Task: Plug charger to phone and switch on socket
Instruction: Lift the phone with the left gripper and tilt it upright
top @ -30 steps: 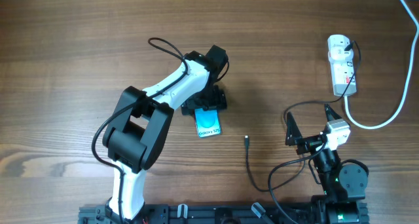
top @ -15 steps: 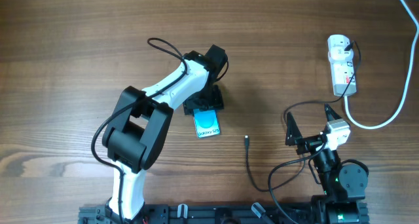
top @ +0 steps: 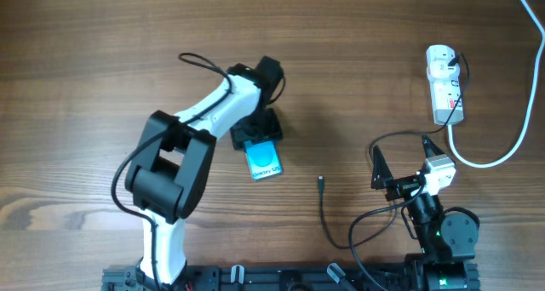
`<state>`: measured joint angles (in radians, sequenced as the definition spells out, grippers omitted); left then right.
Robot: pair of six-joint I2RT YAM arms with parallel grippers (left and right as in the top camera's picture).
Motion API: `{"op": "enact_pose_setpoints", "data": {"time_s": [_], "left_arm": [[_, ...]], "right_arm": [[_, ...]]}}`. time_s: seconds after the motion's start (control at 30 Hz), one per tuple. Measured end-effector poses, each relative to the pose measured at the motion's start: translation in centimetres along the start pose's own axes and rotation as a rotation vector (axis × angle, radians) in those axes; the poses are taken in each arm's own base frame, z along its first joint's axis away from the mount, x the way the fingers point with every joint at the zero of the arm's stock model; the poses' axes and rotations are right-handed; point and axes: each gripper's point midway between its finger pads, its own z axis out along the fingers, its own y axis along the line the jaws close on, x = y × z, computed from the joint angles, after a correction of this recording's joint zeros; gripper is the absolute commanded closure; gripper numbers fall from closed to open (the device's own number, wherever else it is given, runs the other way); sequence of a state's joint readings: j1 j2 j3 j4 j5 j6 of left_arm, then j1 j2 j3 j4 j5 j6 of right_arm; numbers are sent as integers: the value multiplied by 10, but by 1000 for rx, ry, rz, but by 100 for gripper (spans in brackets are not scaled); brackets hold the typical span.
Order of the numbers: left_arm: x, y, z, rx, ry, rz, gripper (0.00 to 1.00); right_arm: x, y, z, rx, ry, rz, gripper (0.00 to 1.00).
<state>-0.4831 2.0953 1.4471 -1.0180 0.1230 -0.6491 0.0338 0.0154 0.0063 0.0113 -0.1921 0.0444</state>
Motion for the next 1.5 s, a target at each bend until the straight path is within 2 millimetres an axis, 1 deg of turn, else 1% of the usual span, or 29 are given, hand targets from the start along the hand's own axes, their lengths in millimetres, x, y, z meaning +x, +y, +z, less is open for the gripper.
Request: {"op": "enact_pose_setpoints", "data": {"time_s": [0.07,0.13,0.2,0.33,0.37,0.5,0.57,0.8,0.93,1.07,1.5], "left_arm": [[2,6,-4,29,31,-30,33],[1,5,-20,112,51,-51,34],[4,-4,-38,235,90,-44,36],[12,-21,-57,430,196,-52,41],[15,-28,-64,502,241,-58,41],[35,-43,-83,636,372,-67,43],[43,-47,-90,676,425,-73,44],[65,-49,-106,720,567,-126,41],[73,-49,-112,729,622,-154,39],[80,-48,-117,729,667,-179,35],[98,-47,-136,745,810,-271,36]], "right_arm": [[0,0,0,0,0,0,0],[0,0,0,0,0,0,0],[0,0,0,0,0,0,0],[0,0,0,0,0,0,0],[0,0,0,0,0,0,0],[0,0,0,0,0,0,1],[0,0,0,0,0,0,0],[0,0,0,0,0,0,0],[0,0,0,0,0,0,0],[0,0,0,0,0,0,0],[0,0,0,0,0,0,0]]}}
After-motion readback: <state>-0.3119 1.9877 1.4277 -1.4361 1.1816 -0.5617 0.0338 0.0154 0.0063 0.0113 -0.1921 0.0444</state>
